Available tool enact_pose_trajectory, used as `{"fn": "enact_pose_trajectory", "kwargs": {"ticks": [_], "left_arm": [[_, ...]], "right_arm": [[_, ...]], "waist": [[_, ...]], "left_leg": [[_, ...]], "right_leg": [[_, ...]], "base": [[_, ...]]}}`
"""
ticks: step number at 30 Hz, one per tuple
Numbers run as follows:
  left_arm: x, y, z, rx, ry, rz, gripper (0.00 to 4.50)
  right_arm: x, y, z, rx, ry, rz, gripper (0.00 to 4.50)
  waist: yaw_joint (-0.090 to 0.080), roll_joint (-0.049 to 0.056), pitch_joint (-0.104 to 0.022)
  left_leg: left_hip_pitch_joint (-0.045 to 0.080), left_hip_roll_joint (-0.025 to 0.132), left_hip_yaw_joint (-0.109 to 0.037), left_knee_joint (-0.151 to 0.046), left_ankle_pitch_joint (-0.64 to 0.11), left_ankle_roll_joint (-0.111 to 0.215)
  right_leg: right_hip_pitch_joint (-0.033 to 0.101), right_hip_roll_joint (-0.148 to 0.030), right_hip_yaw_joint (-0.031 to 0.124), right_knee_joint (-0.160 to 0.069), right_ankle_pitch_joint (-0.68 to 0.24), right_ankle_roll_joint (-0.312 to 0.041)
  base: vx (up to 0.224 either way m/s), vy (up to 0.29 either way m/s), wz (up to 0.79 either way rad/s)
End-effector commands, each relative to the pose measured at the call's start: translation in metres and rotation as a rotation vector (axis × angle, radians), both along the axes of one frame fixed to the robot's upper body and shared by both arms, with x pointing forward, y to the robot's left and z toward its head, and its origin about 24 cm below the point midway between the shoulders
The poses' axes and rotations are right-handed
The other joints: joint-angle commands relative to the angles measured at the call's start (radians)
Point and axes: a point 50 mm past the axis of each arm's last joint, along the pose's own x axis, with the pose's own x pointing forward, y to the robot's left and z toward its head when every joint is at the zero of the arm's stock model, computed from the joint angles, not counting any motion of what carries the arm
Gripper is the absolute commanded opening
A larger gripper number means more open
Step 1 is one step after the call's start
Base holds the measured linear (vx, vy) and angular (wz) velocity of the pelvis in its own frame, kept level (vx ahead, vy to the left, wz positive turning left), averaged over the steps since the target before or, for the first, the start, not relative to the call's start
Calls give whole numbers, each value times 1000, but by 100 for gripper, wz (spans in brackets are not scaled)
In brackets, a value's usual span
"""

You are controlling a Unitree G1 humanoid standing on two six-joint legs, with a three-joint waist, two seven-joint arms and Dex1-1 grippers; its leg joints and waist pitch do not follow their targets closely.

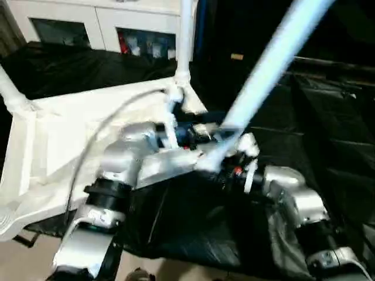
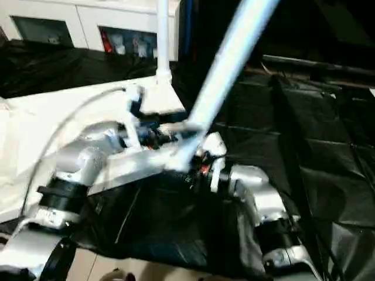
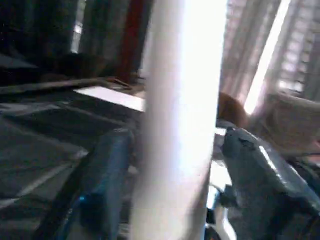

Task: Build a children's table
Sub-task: Insert table leg to table base

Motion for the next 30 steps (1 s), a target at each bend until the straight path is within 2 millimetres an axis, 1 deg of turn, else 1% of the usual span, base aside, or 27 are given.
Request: {"fn": "enact_pose_trajectory", "kwargs": {"ticks": [1, 3, 4, 5, 6, 7, 8, 11, 13, 14, 16, 17, 18, 19, 20, 22, 23, 24, 25, 26, 27, 29, 30], "left_arm": [[-4, 1, -3, 44, -1, -30, 320], [-5, 1, -6, 66, 7, -32, 320], [-4, 1, -6, 73, -2, -19, 320], [-4, 1, -6, 68, -3, -14, 320], [-4, 1, -6, 68, -3, -14, 320], [-2, 1, -4, 44, -5, 7, 302], [-1, 2, -2, 25, -1, 21, 284], [-3, 3, 1, -19, 23, 12, 281], [-5, 3, 2, -33, 31, 5, 257], [-6, 3, 3, -47, 39, 2, 242], [-6, 4, 4, -63, 46, 7, 237], [-5, 4, 4, -68, 45, 15, 225], [-5, 4, 4, -68, 45, 15, 225], [-3, 5, 5, -73, 48, 29, 211], [-1, 5, 6, -77, 48, 44, 203], [1, 6, 7, -87, 55, 61, 196], [2, 7, 7, -90, 61, 74, 194], [2, 7, 7, -95, 63, 77, 194], [1, 7, 7, -99, 64, 80, 194], [2, 8, 8, -101, 74, 115, 193], [3, 8, 9, -107, 76, 128, 193], [5, 10, 10, -122, 82, 176, 193], [6, 11, 12, -133, 83, 194, 193]], "right_arm": [[-1, -6, 6, -8, -9, 24, 275], [-1, -8, 7, -19, -7, 34, 275], [-2, -8, 7, -21, -1, 44, 275], [-3, -9, 8, -26, 0, 54, 275], [-3, -9, 8, -26, 0, 54, 275], [-3, -9, 8, -30, 3, 62, 275], [-3, -9, 8, -31, 3, 62, 275], [-3, -8, 9, -35, 4, 65, 275], [-3, -8, 10, -34, 5, 69, 275], [-4, -8, 11, -33, 6, 73, 275], [-5, -8, 13, -32, 5, 77, 275], [-5, -8, 13, -32, 6, 78, 275], [-5, -8, 13, -32, 6, 78, 275], [-5, -9, 14, -32, 5, 77, 275], [-6, -9, 14, -33, 5, 78, 275], [-7, -10, 15, -36, 2, 79, 275], [-7, -10, 15, -42, -4, 75, 275], [-7, -10, 15, -47, -8, 71, 275], [-7, -10, 15, -52, -11, 67, 275], [-5, -11, 16, -56, -20, 46, 275], [-5, -11, 17, -48, -16, 44, 275], [-2, -13, 21, -29, -21, 7, 345], [0, -14, 22, -19, -23, -15, 345]], "waist": [[3, -7, -75], [3, -12, -75], [4, -10, -75], [6, -12, -76], [6, -11, -76], [5, -16, -76], [6, -17, -77], [6, -17, -78], [7, -17, -79], [7, -11, -78], [6, -14, -79], [7, -13, -79], [6, -12, -78], [5, -16, -78], [5, -15, -78], [5, -15, -78], [5, -19, -78], [5, -18, -78], [4, -18, -78], [3, -14, -79], [2, -16, -79], [3, -19, -80], [2, -18, -79]], "left_leg": [[15, 27, -7, -61, -103, 65], [13, 25, -7, -61, -103, 62], [14, 25, -7, -60, -104, 60], [14, 25, -7, -60, -98, 60], [14, 24, -7, -59, -95, 60], [13, 24, -7, -59, -90, 61], [13, 24, -7, -58, -80, 66], [12, 23, -7, -56, -71, 71], [13, 23, -7, -55, -69, 73], [13, 23, -7, -55, -66, 75], [13, 23, -7, -55, -67, 76], [14, 23, -7, -54, -69, 76], [14, 23, -7, -55, -75, 72], [15, 23, -6, -55, -78, 71], [14, 23, -7, -55, -84, 68], [14, 22, -8, -55, -87, 63], [14, 22, -8, -55, -84, 63], [15, 22, -8, -54, -86, 63], [14, 21, -8, -54, -84, 63], [14, 21, -8, -53, -80, 61], [13, 20, -8, -53, -80, 61], [13, 20, -8, -52, -77, 65], [13, 21, -8, -52, -77, 65]], "right_leg": [[57, -55, 33, -52, -30, -271], [57, -55, 34, -52, -39, -264], [56, -56, 34, -53, -49, -262], [57, -58, 34, -52, -50, -260], [57, -58, 35, -52, -47, -261], [58, -57, 34, -51, -41, -261], [58, -58, 34, -48, -23, -266], [59, -58, 34, -47, -10, -269], [58, -57, 34, -45, -3, -275], [58, -56, 33, -44, 1, -275], [59, -55, 33, -44, 4, -273], [58, -54, 33, -45, 1, -273], [58, -54, 33, -46, -9, -271], [58, -54, 33, -47, -13, -270], [58, -54, 33, -48, -22, -268], [59, -55, 34, -49, -32, -262], [60, -55, 34, -48, -31, -261], [58, -56, 34, -49, -39, -260], [59, -56, 34, -48, -38, -259], [58, -55, 35, -48, -28, -258], [59, -54, 35, -48, -24, -259], [60, -55, 35, -47, -17, -262], [59, -55, 35, -46, -16, -263]], "base": [[0, 0, 0], [0, 0, 0], [0, 0, 0], [0, 0, 0], [0, 0, 0], [0, 0, 0], [0, 0, 0], [0, 0, 0], [0, 0, 0], [0, 0, 0], [0, 0, 0], [0, 0, 0], [0, 0, 0], [0, 0, 0], [0, 0, 0], [0, 0, 0], [0, 0, 0], [0, 0, 0], [0, 0, 0], [0, 0, 0], [0, 0, 0], [0, 0, 0], [0, 0, 0]]}}
